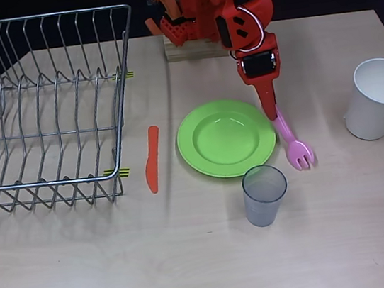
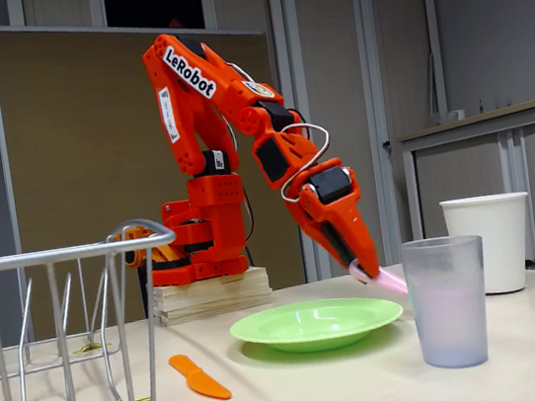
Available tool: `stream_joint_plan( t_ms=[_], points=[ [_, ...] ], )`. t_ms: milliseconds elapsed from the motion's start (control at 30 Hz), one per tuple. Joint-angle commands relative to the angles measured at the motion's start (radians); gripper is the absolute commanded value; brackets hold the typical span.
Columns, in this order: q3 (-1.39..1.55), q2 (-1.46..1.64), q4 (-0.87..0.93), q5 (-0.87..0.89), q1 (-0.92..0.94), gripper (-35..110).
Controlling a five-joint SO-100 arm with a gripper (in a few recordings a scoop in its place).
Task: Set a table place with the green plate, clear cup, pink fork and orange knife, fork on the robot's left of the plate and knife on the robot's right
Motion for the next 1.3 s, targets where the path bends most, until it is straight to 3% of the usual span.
stream_joint_plan(
  t_ms=[0,100,333,733,1267],
  points=[
    [-0.005,0.003,0.017,0.006,-0.008,0],
    [-0.002,-0.048,-0.018,0.063,-0.040,0],
    [-0.011,-0.140,-0.049,0.216,-0.138,24],
    [-0.025,-0.126,0.009,0.272,-0.156,35],
    [-0.029,-0.126,0.043,0.486,-0.195,62]
  ],
)
